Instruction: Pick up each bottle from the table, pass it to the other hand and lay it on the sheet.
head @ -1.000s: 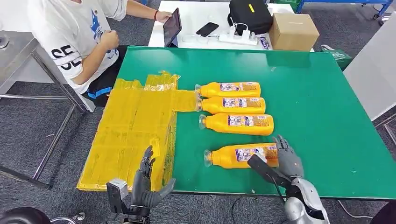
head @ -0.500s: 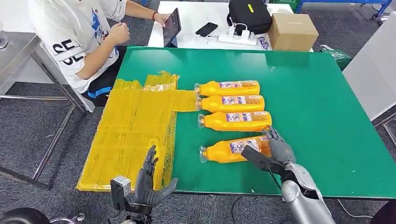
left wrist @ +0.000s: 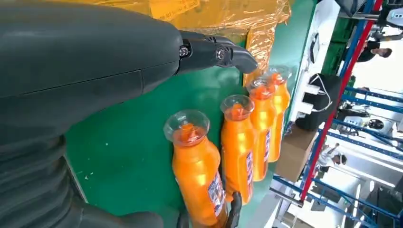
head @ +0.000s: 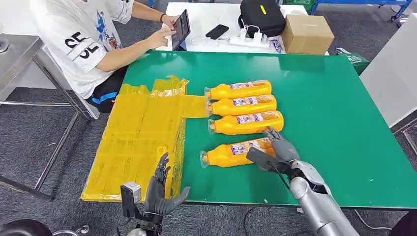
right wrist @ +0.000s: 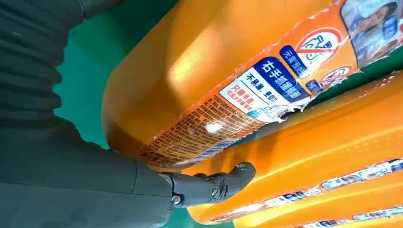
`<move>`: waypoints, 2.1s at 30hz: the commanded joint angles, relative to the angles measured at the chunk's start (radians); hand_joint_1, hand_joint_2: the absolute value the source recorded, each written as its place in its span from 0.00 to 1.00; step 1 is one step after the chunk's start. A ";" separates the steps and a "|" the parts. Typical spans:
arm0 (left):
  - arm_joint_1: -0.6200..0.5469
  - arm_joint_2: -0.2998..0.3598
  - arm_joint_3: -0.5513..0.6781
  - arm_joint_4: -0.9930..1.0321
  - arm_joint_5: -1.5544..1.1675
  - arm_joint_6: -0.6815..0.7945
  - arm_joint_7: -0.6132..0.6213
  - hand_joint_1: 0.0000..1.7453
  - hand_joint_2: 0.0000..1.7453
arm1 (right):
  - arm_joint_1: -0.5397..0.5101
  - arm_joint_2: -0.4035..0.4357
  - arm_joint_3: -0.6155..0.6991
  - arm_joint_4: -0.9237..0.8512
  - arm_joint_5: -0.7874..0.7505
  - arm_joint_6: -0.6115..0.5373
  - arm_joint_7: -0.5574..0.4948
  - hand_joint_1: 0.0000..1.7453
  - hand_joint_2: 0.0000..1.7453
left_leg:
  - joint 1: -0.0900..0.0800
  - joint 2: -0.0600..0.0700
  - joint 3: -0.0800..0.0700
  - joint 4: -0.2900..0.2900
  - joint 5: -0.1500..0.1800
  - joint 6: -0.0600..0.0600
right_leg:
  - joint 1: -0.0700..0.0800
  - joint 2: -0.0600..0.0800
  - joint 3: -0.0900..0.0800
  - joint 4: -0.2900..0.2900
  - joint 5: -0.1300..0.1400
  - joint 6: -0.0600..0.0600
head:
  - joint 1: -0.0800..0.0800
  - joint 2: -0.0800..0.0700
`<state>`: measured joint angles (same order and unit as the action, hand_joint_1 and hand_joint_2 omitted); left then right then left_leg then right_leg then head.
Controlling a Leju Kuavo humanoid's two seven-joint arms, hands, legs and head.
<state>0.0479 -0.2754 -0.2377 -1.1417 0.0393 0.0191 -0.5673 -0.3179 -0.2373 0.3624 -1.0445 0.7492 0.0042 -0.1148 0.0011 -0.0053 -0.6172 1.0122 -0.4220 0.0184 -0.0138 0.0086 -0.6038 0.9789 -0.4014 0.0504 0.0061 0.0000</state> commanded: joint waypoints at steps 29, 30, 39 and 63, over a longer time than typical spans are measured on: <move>-0.055 -0.005 -0.002 0.131 0.049 -0.020 -0.032 0.00 1.00 | 0.005 -0.206 0.214 -0.027 -0.201 0.086 -0.043 1.00 1.00 | 0.001 -0.005 0.008 -0.001 -0.001 0.000 | 0.002 -0.002 0.011 -0.003 -0.001 -0.001 | 0.000 0.000; -0.052 -0.004 -0.003 0.125 0.050 -0.020 -0.032 0.00 1.00 | 0.013 -0.191 0.206 -0.035 -0.189 0.080 -0.040 1.00 1.00 | 0.001 -0.004 0.009 -0.002 -0.002 0.000 | 0.002 -0.002 0.011 -0.004 -0.001 -0.002 | 0.000 0.000; -0.052 -0.004 -0.003 0.124 0.050 -0.020 -0.032 0.00 1.00 | 0.012 -0.195 0.202 -0.038 -0.187 0.080 -0.039 1.00 1.00 | 0.001 -0.003 0.008 -0.001 -0.002 0.000 | 0.002 -0.001 0.009 -0.003 -0.001 -0.001 | 0.000 0.000; -0.023 0.019 -0.042 0.054 0.111 0.056 -0.043 0.00 1.00 | 0.208 0.264 -0.242 -0.398 -0.357 -0.473 -0.428 1.00 1.00 | 0.002 -0.002 0.002 0.001 -0.003 -0.001 | 0.002 0.000 0.003 0.001 -0.003 -0.002 | 0.000 0.000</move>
<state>0.0321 -0.2834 -0.2453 -1.0849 0.1354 0.0618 -0.6107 -0.1653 -0.1102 0.2773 -1.2986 0.4280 -0.3884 -0.4689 0.0020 -0.0100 -0.6193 1.0123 -0.4220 0.0189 -0.0127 0.0075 -0.6039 0.9796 -0.4026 0.0505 0.0061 0.0000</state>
